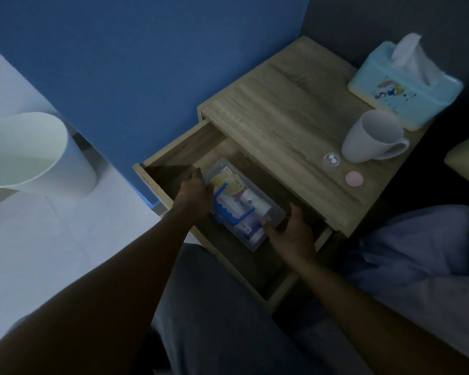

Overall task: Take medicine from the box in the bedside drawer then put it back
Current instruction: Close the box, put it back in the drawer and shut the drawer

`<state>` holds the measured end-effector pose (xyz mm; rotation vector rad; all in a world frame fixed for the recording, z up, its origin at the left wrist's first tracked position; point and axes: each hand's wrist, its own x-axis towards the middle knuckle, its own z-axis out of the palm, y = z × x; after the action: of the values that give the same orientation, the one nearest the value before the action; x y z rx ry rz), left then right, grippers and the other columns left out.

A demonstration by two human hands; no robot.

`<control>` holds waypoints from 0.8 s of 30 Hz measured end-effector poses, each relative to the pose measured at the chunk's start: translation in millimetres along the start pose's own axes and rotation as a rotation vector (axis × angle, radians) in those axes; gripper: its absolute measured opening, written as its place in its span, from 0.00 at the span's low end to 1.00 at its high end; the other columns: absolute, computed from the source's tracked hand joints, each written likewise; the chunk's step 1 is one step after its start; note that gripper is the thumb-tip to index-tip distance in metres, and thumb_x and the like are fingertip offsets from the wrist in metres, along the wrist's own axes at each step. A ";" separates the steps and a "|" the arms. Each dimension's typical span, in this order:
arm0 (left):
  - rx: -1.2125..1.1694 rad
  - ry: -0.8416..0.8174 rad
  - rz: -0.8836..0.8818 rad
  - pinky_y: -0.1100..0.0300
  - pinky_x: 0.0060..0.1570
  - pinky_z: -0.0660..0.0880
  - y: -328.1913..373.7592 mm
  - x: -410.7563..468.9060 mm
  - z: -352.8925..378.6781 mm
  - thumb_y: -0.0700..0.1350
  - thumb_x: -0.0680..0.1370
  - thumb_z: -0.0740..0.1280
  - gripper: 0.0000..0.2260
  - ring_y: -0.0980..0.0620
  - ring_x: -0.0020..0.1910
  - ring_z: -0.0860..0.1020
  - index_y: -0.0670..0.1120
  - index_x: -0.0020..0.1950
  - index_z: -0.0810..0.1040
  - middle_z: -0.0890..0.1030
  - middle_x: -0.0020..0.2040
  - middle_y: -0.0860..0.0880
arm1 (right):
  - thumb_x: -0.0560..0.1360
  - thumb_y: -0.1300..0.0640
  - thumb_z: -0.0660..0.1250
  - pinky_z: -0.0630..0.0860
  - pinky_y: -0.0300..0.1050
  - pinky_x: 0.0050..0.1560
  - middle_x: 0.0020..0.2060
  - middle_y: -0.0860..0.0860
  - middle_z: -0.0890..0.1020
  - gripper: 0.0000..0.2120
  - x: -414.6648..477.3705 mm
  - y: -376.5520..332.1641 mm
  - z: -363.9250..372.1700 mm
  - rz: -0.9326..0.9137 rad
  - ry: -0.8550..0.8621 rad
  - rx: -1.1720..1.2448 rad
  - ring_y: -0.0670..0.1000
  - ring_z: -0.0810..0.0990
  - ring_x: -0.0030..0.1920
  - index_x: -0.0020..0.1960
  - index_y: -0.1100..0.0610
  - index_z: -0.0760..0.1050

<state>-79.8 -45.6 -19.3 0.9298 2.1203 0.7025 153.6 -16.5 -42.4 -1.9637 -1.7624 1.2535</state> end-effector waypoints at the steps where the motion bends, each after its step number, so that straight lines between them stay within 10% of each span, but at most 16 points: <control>1: 0.034 0.022 0.039 0.53 0.50 0.77 2.2 -4.3 -1.9 0.46 0.79 0.63 0.22 0.47 0.62 0.75 0.45 0.72 0.65 0.73 0.67 0.43 | 0.71 0.39 0.73 0.72 0.47 0.54 0.75 0.53 0.67 0.45 -2.3 -3.2 -4.9 -0.039 0.001 -0.049 0.56 0.71 0.72 0.79 0.43 0.50; 6: 0.559 0.229 0.225 0.42 0.77 0.51 -0.9 -24.1 -23.0 0.48 0.78 0.66 0.31 0.43 0.79 0.52 0.46 0.78 0.57 0.57 0.79 0.43 | 0.75 0.45 0.72 0.75 0.43 0.57 0.72 0.54 0.71 0.37 -11.2 -22.3 -35.5 -0.332 -0.022 -0.212 0.52 0.75 0.68 0.78 0.49 0.58; 12: 0.246 0.284 0.105 0.44 0.77 0.49 -31.7 -50.0 -43.9 0.47 0.71 0.75 0.50 0.42 0.79 0.41 0.44 0.80 0.42 0.41 0.80 0.42 | 0.78 0.53 0.67 0.69 0.41 0.58 0.66 0.53 0.74 0.22 5.0 -35.4 -64.5 -0.675 0.049 -0.416 0.52 0.74 0.65 0.71 0.53 0.69; 17: -0.108 0.163 0.055 0.44 0.69 0.68 -48.7 -57.4 -43.0 0.46 0.70 0.77 0.49 0.40 0.75 0.64 0.52 0.78 0.45 0.62 0.77 0.44 | 0.80 0.53 0.65 0.67 0.52 0.73 0.74 0.58 0.69 0.26 29.7 -22.6 -91.5 -0.745 0.058 -0.627 0.56 0.67 0.75 0.76 0.59 0.66; 24: -0.200 0.117 0.077 0.47 0.68 0.68 -54.8 -49.4 -34.4 0.48 0.68 0.78 0.55 0.42 0.75 0.64 0.56 0.78 0.36 0.63 0.78 0.47 | 0.84 0.45 0.52 0.58 0.58 0.78 0.81 0.56 0.57 0.29 50.0 2.7 -103.5 -0.783 -0.010 -0.782 0.54 0.53 0.81 0.81 0.57 0.54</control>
<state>-104.0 -123.3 -17.9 0.8831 2.0768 1.0101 224.0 65.4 -2.7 -1.2059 -2.8804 0.3207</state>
